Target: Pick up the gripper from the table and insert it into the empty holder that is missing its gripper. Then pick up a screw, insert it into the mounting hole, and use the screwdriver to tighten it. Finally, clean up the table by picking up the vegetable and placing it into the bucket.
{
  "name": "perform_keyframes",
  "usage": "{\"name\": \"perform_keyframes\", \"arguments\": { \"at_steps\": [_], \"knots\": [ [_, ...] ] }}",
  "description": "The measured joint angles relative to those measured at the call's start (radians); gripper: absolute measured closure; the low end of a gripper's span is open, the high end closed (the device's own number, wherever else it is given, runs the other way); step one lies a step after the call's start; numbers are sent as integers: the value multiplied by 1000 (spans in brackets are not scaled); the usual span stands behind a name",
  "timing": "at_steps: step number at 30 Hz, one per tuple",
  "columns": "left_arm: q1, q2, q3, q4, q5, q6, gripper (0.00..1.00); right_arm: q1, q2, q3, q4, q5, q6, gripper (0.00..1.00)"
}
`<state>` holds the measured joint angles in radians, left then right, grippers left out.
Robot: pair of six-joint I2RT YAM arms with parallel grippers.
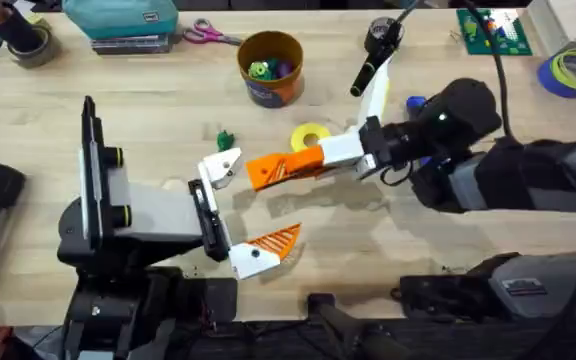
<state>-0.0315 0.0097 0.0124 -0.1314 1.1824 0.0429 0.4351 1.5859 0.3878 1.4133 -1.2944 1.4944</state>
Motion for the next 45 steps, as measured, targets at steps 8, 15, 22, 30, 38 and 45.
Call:
{"name": "perform_keyframes", "arguments": {
  "at_steps": [8, 15, 22, 30, 38, 45],
  "knots": [
    [0, 0, 0, 0, 0, 0, 15, 13, 0, -72, 109, 82, 15, 992],
    [0, 0, 0, 0, 0, 0, 15, 18, 0, -84, 113, 109, 47, 992],
    [0, 0, 0, 0, 0, 0, 15, 45, 0, -84, 113, 129, 59, 992],
    [0, 0, 0, 0, 0, 0, 15, 62, 0, -84, 113, 153, 63, 992],
    [0, 0, 0, 0, 0, 0, 15, 79, 14, -84, 116, 173, 61, 992],
    [0, 0, 0, 0, 0, 0, 15, 82, 41, -84, 116, 176, 54, 992]
  ]
}}
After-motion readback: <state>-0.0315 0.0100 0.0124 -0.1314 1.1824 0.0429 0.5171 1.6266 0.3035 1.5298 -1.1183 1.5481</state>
